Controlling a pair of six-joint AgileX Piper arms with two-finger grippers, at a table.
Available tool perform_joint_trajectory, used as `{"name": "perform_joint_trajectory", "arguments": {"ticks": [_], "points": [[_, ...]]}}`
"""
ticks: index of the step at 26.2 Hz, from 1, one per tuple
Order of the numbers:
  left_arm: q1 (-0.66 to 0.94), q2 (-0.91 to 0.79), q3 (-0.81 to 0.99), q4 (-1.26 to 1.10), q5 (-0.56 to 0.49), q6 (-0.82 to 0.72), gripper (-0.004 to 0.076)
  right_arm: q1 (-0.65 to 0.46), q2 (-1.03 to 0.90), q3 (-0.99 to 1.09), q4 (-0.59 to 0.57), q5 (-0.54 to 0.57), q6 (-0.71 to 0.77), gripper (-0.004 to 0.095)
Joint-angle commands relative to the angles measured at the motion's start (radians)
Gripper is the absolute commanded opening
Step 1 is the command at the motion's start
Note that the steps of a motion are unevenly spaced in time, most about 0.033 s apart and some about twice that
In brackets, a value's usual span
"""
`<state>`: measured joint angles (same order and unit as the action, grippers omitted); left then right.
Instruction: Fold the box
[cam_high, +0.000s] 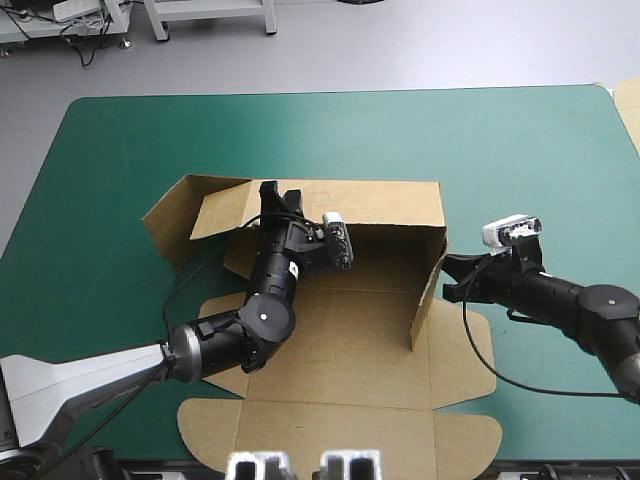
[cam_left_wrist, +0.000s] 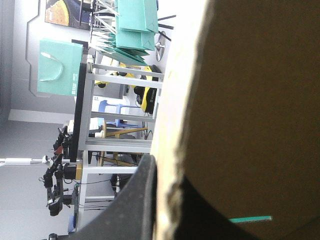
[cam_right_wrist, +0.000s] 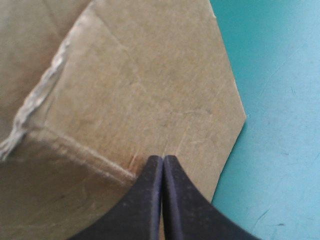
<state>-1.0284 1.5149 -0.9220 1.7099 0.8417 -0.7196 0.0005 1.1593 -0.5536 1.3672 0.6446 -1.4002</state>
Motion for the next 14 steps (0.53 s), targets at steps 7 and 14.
{"name": "perform_joint_trajectory", "arguments": {"ticks": [7,14], "points": [[-0.001,0.013,-0.029,0.096,0.019,0.009,-0.0008,-0.003,-0.029,0.115,0.441,0.024,-0.574,-0.0013],[-0.001,0.013,-0.029,0.096,0.025,0.009,-0.0008,-0.003,-0.029,0.080,0.401,-0.005,-0.621,0.0144]]}}
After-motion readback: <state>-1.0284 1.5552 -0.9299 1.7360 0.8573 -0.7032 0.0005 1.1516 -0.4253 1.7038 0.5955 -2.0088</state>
